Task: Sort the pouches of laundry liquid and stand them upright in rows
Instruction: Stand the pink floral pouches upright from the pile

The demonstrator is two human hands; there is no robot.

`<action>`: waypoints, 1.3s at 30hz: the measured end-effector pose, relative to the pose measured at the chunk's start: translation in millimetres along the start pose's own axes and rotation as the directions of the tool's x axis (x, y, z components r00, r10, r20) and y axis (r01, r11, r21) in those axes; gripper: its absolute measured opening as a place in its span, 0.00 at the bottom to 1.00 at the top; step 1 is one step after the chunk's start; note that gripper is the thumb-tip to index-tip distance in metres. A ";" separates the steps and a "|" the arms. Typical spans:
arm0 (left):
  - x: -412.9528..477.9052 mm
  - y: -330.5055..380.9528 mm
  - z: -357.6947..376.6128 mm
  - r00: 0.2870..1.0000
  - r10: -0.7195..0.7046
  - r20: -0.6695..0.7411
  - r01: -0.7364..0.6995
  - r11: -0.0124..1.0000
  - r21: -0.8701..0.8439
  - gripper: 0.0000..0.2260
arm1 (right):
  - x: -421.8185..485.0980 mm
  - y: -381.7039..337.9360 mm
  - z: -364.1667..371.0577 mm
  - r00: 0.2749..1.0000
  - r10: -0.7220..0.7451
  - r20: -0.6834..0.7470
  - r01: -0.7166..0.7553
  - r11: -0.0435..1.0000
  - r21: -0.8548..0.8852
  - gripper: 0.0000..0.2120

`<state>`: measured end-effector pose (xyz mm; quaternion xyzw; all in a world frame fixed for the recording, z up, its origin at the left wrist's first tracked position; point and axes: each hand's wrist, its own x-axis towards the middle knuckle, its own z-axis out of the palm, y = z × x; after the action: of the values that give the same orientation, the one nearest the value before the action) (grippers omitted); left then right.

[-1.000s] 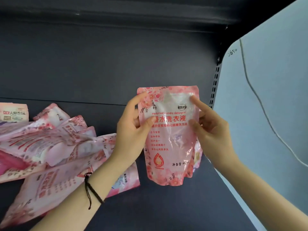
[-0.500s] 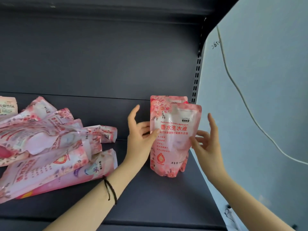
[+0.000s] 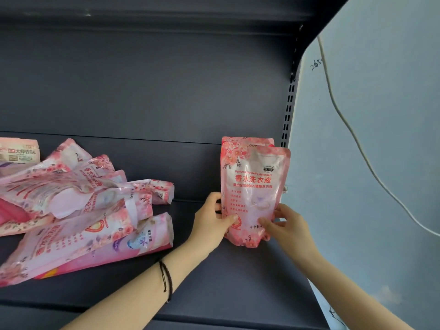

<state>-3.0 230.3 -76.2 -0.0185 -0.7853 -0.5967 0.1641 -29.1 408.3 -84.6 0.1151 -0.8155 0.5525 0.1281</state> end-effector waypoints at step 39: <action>42.7 0.2 -457.1 0.911 0.148 0.384 -0.367 -0.132 0.921 0.15 | 31.7 -263.9 295.1 0.731 -0.205 0.651 0.679 0.128 -0.723 0.15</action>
<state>64.4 -207.9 42.9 -0.0922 -0.9560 0.2133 0.1790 3.9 36.4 50.9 0.3695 -0.9039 -0.1402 0.1634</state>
